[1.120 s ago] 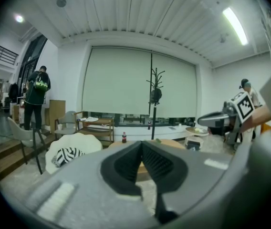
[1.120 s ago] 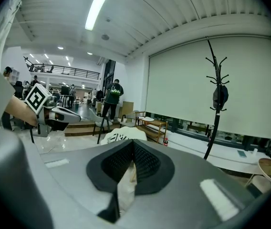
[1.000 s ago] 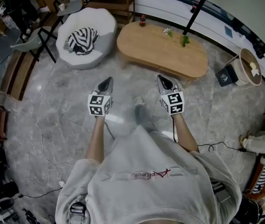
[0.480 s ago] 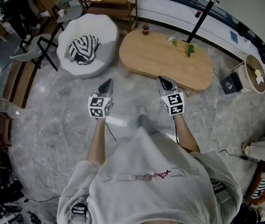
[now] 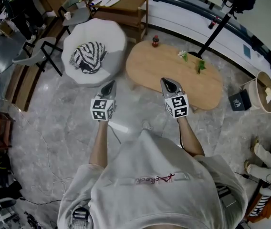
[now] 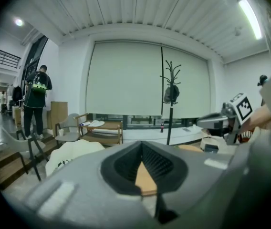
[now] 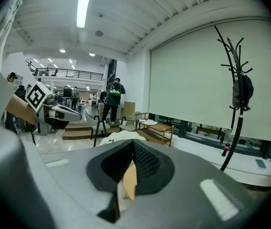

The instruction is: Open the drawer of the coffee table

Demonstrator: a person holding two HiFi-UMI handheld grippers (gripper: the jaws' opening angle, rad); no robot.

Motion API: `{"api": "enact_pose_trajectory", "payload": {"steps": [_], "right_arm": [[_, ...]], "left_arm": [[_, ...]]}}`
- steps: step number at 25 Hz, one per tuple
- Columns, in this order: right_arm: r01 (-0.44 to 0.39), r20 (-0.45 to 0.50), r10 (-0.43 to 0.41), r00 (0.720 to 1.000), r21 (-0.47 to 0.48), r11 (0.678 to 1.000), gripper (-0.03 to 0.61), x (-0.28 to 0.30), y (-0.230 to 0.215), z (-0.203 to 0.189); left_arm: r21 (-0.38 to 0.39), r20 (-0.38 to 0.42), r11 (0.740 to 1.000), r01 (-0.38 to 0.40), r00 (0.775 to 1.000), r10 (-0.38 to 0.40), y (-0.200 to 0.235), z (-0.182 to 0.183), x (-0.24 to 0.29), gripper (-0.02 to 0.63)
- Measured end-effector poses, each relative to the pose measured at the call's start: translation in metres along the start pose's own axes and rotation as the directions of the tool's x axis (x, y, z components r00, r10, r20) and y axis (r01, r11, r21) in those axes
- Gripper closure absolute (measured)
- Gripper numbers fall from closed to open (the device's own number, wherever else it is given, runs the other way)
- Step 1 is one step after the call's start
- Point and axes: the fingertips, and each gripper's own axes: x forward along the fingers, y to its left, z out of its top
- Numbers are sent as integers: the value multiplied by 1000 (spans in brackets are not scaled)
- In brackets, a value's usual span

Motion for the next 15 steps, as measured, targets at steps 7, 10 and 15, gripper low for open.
{"api": "enact_pose_trajectory", "payload": {"steps": [7, 10, 15], "right_arm": [[-42, -9, 42, 999, -3, 999, 572, 58, -43, 9], [-59, -13, 59, 998, 3, 998, 572, 81, -57, 9], [-88, -20, 88, 996, 19, 996, 572, 112, -64, 8]], "left_arm": [[-10, -13, 999, -35, 999, 35, 28, 18, 58, 615], [-14, -17, 999, -51, 999, 51, 38, 23, 77, 615], [-17, -34, 997, -73, 997, 72, 55, 20, 95, 614]]}}
